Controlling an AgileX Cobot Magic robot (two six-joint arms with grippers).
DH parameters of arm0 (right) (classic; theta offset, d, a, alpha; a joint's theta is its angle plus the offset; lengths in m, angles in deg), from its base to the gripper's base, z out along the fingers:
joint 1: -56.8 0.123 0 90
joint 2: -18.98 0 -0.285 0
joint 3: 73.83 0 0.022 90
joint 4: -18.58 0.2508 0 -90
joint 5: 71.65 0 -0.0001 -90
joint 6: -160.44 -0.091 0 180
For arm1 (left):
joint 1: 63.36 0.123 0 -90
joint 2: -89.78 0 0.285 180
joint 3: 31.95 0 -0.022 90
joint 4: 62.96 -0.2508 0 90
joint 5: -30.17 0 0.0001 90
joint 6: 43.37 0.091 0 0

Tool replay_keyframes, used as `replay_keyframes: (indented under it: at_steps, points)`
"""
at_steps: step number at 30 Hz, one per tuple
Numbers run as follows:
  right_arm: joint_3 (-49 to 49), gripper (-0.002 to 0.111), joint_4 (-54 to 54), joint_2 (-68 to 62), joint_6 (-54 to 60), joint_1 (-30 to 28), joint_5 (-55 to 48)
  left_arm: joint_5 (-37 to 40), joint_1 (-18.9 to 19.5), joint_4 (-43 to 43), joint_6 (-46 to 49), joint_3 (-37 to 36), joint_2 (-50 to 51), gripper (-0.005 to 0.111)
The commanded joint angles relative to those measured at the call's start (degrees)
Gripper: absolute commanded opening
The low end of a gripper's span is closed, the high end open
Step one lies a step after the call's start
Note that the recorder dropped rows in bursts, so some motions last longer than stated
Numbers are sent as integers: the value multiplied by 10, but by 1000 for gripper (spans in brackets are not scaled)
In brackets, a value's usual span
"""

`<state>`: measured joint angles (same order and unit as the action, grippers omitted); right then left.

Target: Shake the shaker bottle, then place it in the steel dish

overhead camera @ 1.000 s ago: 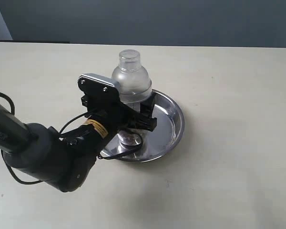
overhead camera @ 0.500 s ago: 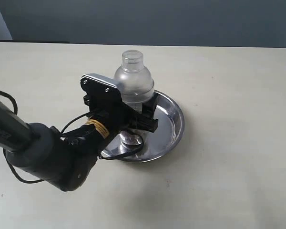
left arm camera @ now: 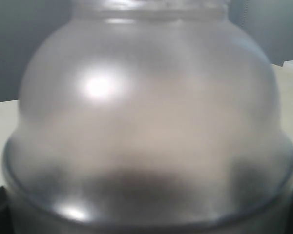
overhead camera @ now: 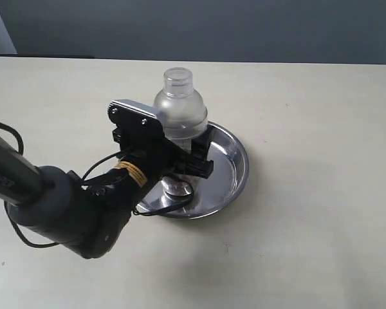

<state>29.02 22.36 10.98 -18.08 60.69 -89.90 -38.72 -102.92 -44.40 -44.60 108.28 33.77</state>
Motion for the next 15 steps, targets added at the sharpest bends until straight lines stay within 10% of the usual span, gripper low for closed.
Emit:
replay_keyframes:
  at_steps: [1, 15]
  points:
    - [-1, -1, -1, 2, 0, 1, 8, -11, 1, -4, -2, -3, 0, 76]
    - [-1, -1, -1, 2, 0, 1, 8, -11, 1, -36, 0, -3, 0, 76]
